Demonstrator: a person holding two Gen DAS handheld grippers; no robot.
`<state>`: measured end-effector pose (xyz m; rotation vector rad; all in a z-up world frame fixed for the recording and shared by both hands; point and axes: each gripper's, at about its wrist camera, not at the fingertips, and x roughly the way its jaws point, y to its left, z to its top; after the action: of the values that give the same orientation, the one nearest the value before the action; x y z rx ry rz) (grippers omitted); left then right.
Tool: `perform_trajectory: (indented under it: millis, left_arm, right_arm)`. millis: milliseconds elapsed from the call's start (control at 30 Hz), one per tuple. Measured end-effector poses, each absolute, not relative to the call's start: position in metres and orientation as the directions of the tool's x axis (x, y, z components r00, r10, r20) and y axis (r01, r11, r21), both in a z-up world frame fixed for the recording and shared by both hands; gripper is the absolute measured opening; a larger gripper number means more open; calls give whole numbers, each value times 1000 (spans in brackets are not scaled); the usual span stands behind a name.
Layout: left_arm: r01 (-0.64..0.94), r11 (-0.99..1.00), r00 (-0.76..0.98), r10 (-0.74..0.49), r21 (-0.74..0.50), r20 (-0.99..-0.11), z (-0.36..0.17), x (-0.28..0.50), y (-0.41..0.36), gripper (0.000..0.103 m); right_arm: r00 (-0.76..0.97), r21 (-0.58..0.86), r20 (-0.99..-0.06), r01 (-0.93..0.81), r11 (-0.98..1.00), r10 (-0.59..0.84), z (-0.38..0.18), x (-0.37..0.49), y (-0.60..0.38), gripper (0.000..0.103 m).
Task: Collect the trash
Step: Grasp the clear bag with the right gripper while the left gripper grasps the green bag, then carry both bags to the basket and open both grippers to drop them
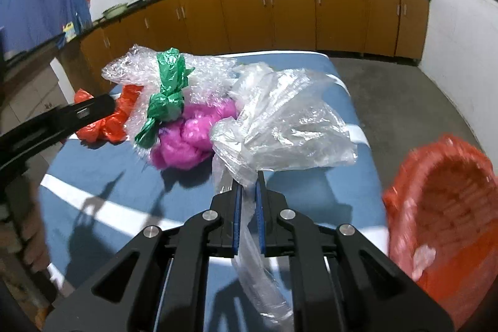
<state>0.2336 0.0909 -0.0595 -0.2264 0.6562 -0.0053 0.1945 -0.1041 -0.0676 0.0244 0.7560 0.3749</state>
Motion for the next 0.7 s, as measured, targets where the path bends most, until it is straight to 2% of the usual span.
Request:
perform_trajectory:
  millis: [267,400,567,700]
  left_arm:
    - [-37,978,727,-115,-206,-677,-80,273,58,50]
    - [-38,977,703,-124,-211,-701,-89,287,55,34]
    - [-26,975,719,-136,-221,-682,-87,283,55,27]
    - [-5,977,735,-141,-213,-663,-81,268,57,27]
  right_arm:
    - [677,171,-659,-290,942,328,-69,177,-118,9]
    - [686,177,-656,-267,947,316,-67,176,-125,9]
    - [703,175,-643,-251,952,304,-64,171,-129,9]
    - [721,173,-627,-239,955,294,-60,164,-134,9]
